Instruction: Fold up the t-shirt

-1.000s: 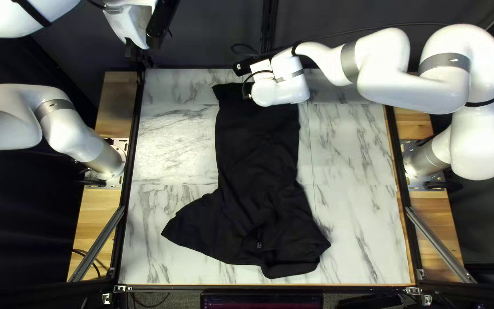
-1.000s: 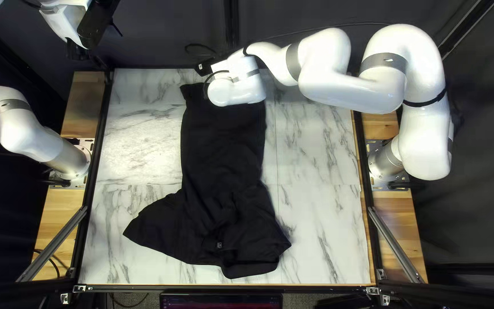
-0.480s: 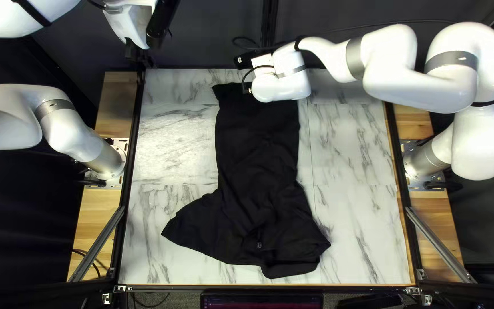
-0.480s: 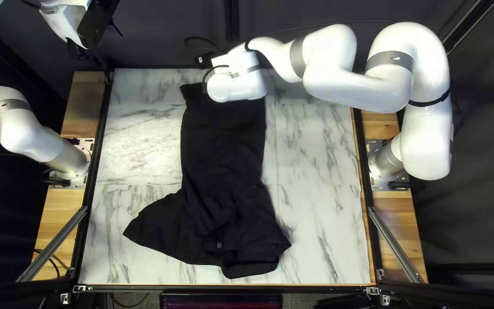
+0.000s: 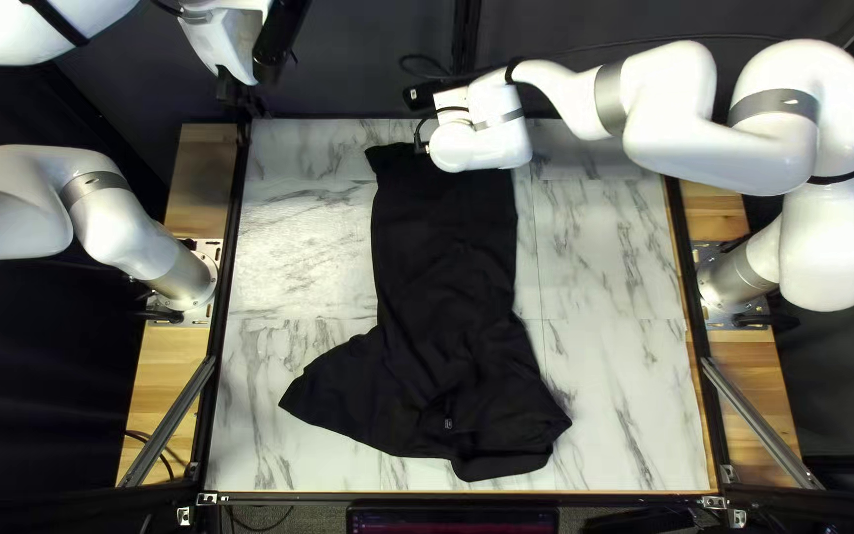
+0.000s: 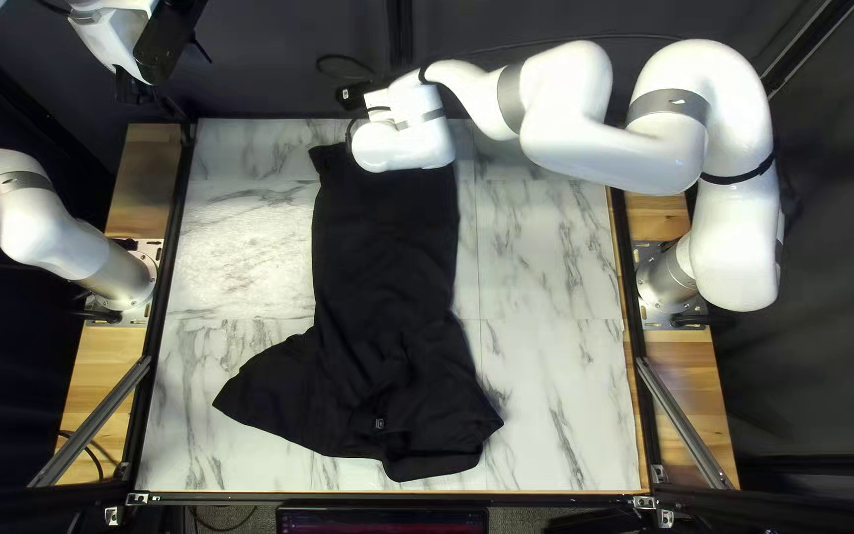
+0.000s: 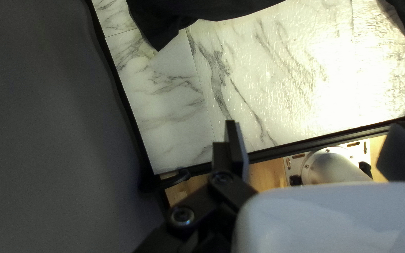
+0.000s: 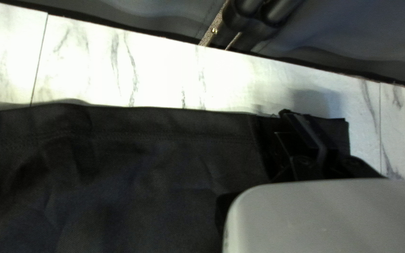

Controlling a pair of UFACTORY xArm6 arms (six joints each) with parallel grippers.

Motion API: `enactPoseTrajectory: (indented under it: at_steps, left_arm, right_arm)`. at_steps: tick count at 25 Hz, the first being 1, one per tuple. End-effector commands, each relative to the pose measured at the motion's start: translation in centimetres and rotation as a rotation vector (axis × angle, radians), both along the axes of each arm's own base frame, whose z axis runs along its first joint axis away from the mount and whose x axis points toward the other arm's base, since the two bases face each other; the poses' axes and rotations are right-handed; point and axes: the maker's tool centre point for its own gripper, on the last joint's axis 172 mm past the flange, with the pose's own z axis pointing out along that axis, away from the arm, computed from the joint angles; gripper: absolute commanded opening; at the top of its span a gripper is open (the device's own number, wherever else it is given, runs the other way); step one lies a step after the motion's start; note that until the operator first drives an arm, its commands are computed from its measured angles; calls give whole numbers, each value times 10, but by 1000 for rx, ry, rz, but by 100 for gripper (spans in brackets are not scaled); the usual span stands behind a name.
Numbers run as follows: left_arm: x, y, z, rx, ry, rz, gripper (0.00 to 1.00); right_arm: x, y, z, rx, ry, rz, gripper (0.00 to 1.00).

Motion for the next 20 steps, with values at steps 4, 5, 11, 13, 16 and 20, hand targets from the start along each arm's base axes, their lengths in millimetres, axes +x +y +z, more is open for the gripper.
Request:
enactPoseTrajectory:
  at_steps: [4, 5, 11, 13, 16, 20]
  left_arm:
    - [0, 0, 0, 0, 0, 0, 100]
    - [0, 0, 0, 0, 0, 0, 100]
    - [0, 0, 0, 0, 0, 0, 100]
    - [0, 0, 0, 0, 0, 0, 100]
    - [0, 0, 0, 0, 0, 0, 100]
    - [0, 0, 0, 0, 0, 0, 100]
  right_arm:
    - [-9, 62, 32, -18, -4, -38, 100]
    - [-11, 75, 33, -14, -3, -43, 100]
    - [-21, 186, 41, 37, 3, -55, 100]
    - [-22, 216, 46, 53, -4, -54, 100]
    - [-25, 265, 55, 90, -26, -46, 100]
    - [-27, 307, 69, 214, -90, -38, 100]
